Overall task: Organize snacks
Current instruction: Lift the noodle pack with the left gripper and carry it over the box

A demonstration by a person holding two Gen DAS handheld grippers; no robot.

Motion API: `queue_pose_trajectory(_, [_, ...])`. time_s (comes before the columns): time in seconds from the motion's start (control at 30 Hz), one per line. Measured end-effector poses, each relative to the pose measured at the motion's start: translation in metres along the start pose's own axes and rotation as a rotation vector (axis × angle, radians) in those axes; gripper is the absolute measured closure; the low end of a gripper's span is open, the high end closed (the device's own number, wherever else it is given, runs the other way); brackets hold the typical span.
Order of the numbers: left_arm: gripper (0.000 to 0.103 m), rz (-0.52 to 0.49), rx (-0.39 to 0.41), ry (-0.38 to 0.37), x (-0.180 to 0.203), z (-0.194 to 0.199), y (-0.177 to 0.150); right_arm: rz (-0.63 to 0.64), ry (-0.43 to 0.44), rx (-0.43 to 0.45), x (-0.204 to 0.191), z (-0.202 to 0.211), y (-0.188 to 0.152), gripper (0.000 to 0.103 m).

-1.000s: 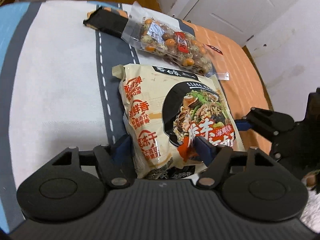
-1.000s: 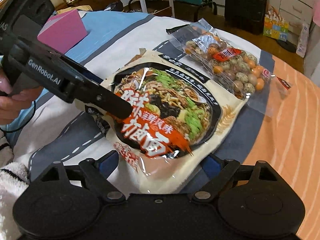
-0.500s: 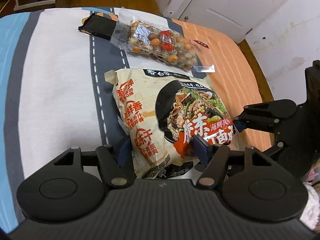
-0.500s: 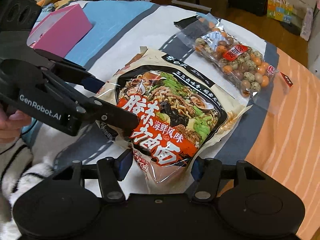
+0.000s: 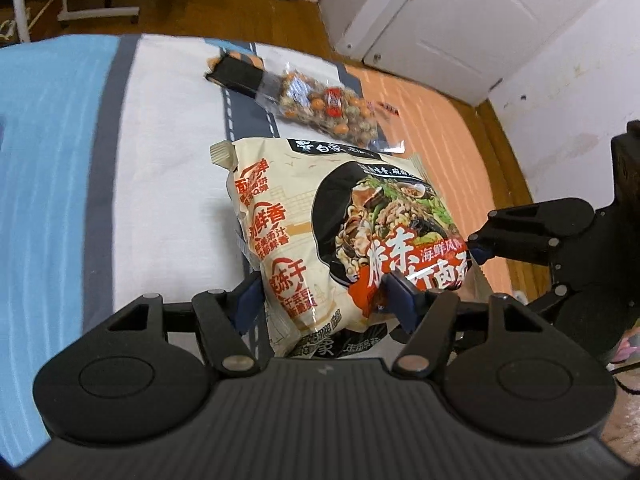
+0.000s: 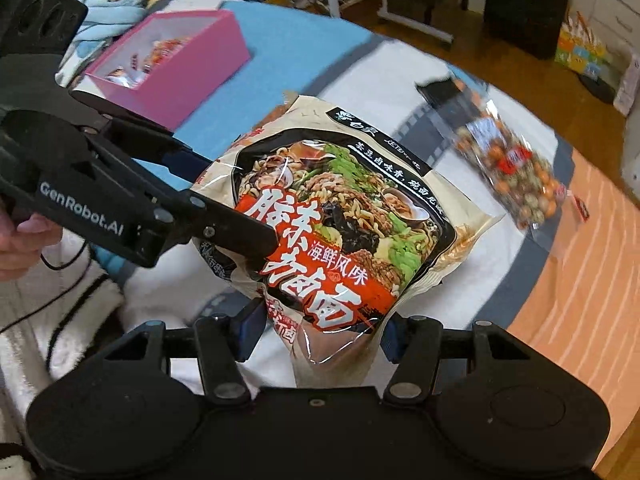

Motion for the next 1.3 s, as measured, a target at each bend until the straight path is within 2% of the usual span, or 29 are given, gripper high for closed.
queue_pose_trajectory(0.43, [0.038,0.011,0.081,0.019,-0.046,0.106,-0.032,0.161,-0.038,0.053,-0.102,0.028,0.042,0.04])
queue_pose_trajectory(0.6, [0.038,0.015,0.125,0.052,-0.07,0.144,-0.041,0.208,-0.034,0.081,-0.14,0.031,0.062,0.04])
queue_pose_trajectory(0.9, [0.038,0.056,0.195,0.124,-0.13,0.197,-0.039,0.272,-0.021,0.12,-0.194,0.013,0.116,0.04])
queue_pose_trajectory(1.0, [0.039,0.07,0.245,0.154,-0.153,0.216,-0.034,0.282,0.002,0.144,-0.208,0.005,0.14,0.04])
queue_pose_trajectory(1.17, [0.041,0.09,0.328,0.215,-0.2,0.237,-0.02,0.29,0.07,0.212,-0.221,-0.02,0.182,0.04])
queue_pose_trajectory(1.3, [0.041,0.126,0.361,0.235,-0.239,0.241,-0.006,0.326,0.075,0.267,-0.231,-0.046,0.209,0.04])
Point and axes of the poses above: each gripper's, at about its wrist camera, not at the fingertips, and z roughly against the way its jaws point, x to its right, y to its top, the point moved 9 cm from there along -z, roughly the way its jaws point, and after that the axes turned 7 degrees about z, right-handed, at the moved point
